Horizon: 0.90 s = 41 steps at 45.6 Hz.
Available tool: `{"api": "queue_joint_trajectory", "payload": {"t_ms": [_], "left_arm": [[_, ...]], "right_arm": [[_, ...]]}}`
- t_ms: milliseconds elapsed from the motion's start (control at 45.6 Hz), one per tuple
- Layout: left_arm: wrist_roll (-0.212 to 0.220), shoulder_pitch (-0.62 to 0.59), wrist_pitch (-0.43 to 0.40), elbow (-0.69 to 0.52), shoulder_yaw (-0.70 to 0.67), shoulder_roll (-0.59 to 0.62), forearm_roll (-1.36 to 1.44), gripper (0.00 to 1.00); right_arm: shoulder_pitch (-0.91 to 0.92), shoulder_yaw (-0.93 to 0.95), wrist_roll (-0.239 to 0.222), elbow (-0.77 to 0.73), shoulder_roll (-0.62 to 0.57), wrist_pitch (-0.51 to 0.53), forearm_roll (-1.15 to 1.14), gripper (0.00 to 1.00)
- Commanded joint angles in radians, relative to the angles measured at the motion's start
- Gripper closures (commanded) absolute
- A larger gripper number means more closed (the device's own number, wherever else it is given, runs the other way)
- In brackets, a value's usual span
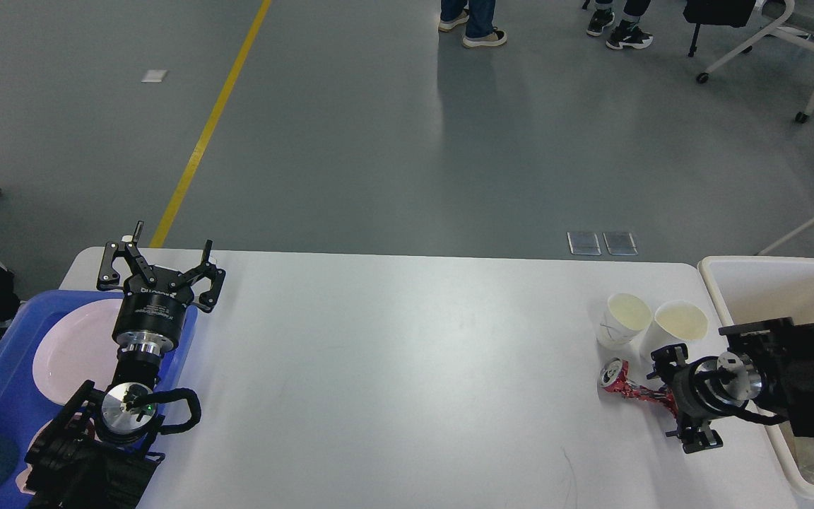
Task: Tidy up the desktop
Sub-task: 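Lower the right gripper onto the red crushed can and grasp it, then lift the red can and drop it into the white bin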
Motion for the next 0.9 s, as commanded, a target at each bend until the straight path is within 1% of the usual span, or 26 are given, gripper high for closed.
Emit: {"api": "queue_joint_trajectory", "payload": {"t_ms": [0, 66, 110, 131, 263, 394, 482, 570, 657, 789, 876], "left_arm": [[0.0, 0.0, 0.0, 0.0, 0.0, 0.0, 0.0, 0.04], [-0.002, 0.0, 0.0, 0.0, 0.0, 0.0, 0.0, 0.04], [0.0, -0.001, 0.0, 0.0, 0.0, 0.0, 0.0, 0.04], [-0.002, 0.0, 0.0, 0.0, 0.0, 0.0, 0.0, 0.04], [0.0, -0.001, 0.0, 0.0, 0.0, 0.0, 0.0, 0.04], [-0.002, 0.0, 0.0, 0.0, 0.0, 0.0, 0.0, 0.04], [0.0, 0.0, 0.0, 0.0, 0.0, 0.0, 0.0, 0.04], [0.0, -0.001, 0.0, 0.0, 0.0, 0.0, 0.0, 0.04], [0.0, 0.0, 0.0, 0.0, 0.0, 0.0, 0.0, 0.04], [0.0, 0.0, 0.0, 0.0, 0.0, 0.0, 0.0, 0.04], [0.0, -0.001, 0.0, 0.0, 0.0, 0.0, 0.0, 0.04]], "right_arm": [[-0.002, -0.002, -0.005, -0.034, 0.002, 0.002, -0.011, 0.24], [-0.002, -0.002, -0.018, -0.038, 0.0, 0.002, -0.016, 0.27], [-0.004, -0.002, -0.022, -0.04, 0.0, 0.002, -0.017, 0.34], [-0.011, -0.003, -0.022, -0.044, 0.002, 0.002, -0.022, 0.4], [-0.024, -0.002, -0.022, -0.067, 0.021, 0.003, -0.033, 0.41], [-0.025, -0.002, -0.024, -0.067, 0.025, 0.003, -0.034, 0.46], [-0.034, -0.002, -0.024, -0.066, 0.026, 0.005, -0.034, 0.56], [-0.034, -0.002, -0.024, -0.063, 0.026, 0.011, -0.04, 0.69], [-0.025, 0.0, -0.024, -0.054, 0.025, 0.018, -0.04, 0.77], [0.001, -0.002, -0.024, -0.012, 0.011, 0.035, -0.042, 0.82], [0.022, -0.003, -0.03, 0.015, -0.024, 0.077, -0.047, 0.99]]}}
